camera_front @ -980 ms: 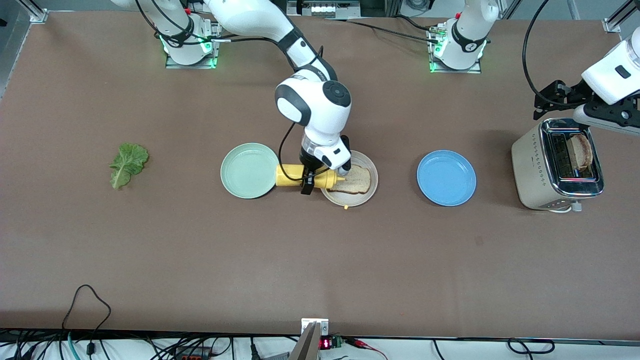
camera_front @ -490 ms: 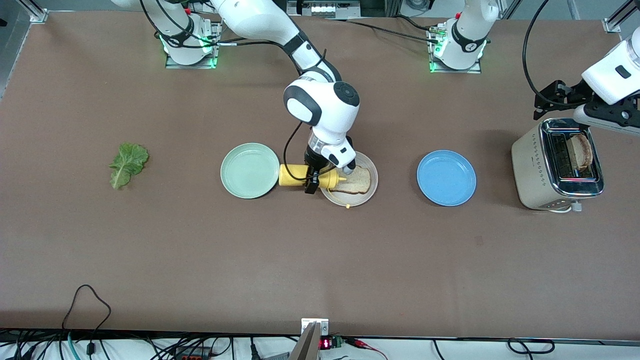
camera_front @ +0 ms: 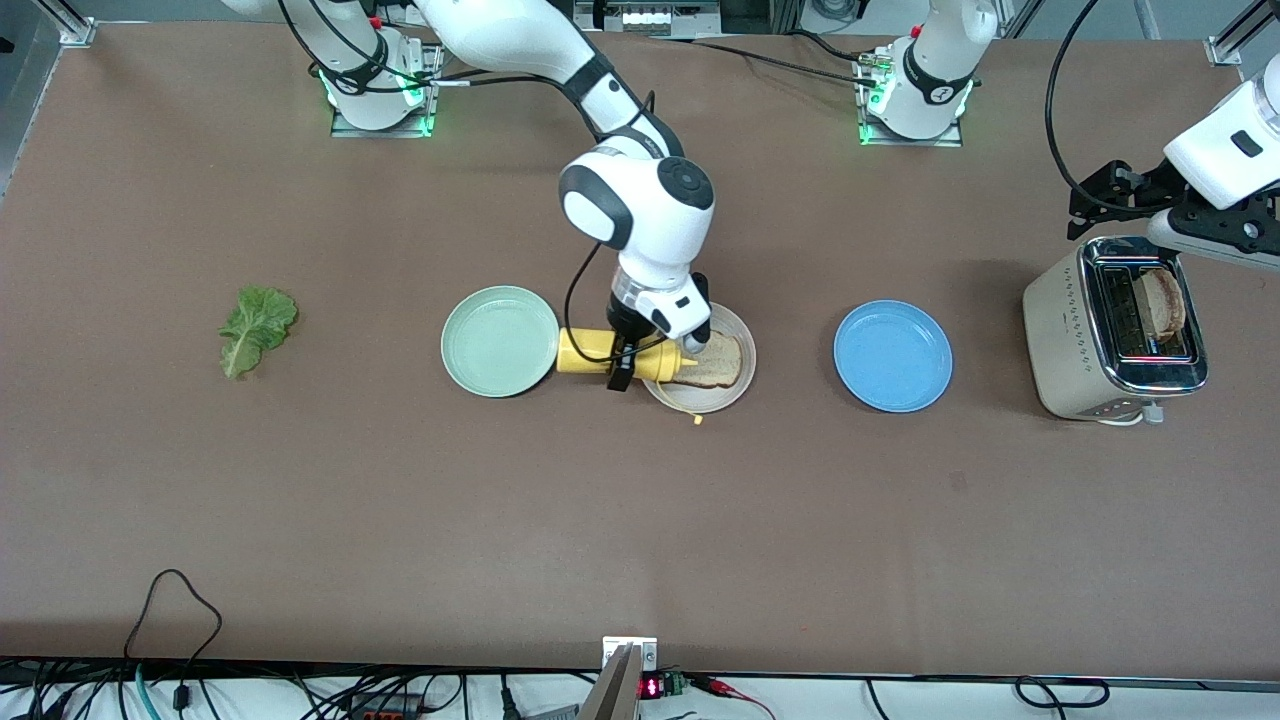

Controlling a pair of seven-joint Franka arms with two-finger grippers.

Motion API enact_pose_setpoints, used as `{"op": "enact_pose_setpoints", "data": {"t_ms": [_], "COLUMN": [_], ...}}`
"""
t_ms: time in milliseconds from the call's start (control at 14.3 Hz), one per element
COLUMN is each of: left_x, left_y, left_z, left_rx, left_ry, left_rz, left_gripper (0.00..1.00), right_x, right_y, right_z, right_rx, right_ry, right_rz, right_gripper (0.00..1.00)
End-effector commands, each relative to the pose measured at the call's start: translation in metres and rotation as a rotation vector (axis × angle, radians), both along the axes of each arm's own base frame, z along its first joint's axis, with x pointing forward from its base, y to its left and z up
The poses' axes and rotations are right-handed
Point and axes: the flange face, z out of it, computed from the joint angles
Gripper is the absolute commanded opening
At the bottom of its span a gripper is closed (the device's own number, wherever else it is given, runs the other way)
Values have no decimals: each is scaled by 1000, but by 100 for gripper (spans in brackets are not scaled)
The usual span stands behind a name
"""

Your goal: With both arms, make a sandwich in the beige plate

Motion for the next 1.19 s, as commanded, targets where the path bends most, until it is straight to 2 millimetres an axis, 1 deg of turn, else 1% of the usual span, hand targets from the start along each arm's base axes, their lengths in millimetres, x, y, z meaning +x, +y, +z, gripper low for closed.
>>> {"op": "enact_pose_setpoints", "data": {"t_ms": [0,140,280,350,420,490,560,630,770,840,910,1050,1120], "left_x": [-2,-2,-3,-3,-3,-4,-5,-5,-5,-5,-5,-5,-5], "left_y": [2,2,2,2,2,2,2,2,2,2,2,2,2], "left_z": [8,8,8,8,7,6,7,7,6,6,7,7,7], "left_rx": [22,22,22,22,22,23,23,23,23,23,23,23,23], "left_ry": [-2,-2,-1,-1,2,16,16,18,19,19,18,18,18], "left_rz": [6,6,4,4,5,5,5,5,5,5,5,5,5], "left_gripper": [100,100,100,100,100,100,100,100,100,100,100,100,100], "right_x": [22,45,64,74,82,92,100,106,113,112,112,109,104], "right_y": [-46,-84,-119,-141,-159,-188,-215,-242,-296,-319,-346,-390,-408], "right_z": [76,104,125,134,139,144,144,143,133,122,113,88,73], "right_rx": [113,200,294,340,373,425,488,555,690,755,827,948,1011], "right_ry": [92,135,176,194,211,232,257,275,299,308,302,292,305], "right_rz": [-12,-21,-13,-14,6,24,30,55,91,102,115,137,146], "right_gripper": [34,34,34,34,34,34,34,34,34,34,34,34,34]}}
